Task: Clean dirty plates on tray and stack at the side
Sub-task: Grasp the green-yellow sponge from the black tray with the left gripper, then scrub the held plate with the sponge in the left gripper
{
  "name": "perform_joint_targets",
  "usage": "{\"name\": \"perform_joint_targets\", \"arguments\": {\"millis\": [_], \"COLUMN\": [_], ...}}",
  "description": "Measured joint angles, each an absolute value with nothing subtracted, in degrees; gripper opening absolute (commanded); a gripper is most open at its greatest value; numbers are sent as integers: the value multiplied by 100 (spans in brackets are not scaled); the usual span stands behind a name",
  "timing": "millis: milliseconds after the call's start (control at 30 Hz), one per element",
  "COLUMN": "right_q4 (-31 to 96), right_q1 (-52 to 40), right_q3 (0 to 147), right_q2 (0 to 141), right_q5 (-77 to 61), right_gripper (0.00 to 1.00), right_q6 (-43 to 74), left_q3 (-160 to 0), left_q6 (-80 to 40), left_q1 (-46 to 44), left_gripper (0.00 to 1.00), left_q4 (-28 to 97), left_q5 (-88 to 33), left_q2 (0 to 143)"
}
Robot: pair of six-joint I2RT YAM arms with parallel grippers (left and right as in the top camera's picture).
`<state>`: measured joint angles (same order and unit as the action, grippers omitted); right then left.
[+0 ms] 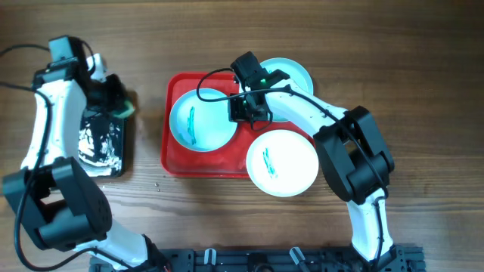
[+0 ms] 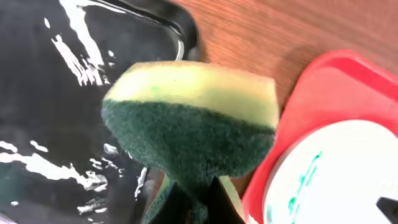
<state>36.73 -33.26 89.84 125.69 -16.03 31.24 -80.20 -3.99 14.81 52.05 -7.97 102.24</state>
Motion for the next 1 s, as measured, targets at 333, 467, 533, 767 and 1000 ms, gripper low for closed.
{"name": "perform_joint_targets", "arguments": {"millis": [333, 467, 533, 767, 1000], "right_q4": [3682, 3682, 3682, 3682, 3728], "right_q1": [-3326, -3326, -3326, -3326, -3326], "right_q3": [8984, 8984, 8984, 8984, 8984], "right_q2": [12569, 12569, 12569, 12569, 12569], "right_q5": [-1649, -1649, -1651, -1653, -1691], "right_gripper": [4, 4, 4, 4, 4], "right_q6": [3033, 3030, 3030, 3011, 3011], "left_q3": [-8020, -8020, -8020, -8020, -8027], "left_q6": [-1129, -1175, -1192, -969, -709], "left_q1": [1610, 1509, 1498, 1398, -307], "left_gripper": [4, 4, 4, 4, 4], "left_q4": [5419, 5448, 5468, 5387, 5127], "left_q5": [993, 1011, 1013, 519, -510], "left_q2": [10226, 10226, 10226, 10226, 10558]}}
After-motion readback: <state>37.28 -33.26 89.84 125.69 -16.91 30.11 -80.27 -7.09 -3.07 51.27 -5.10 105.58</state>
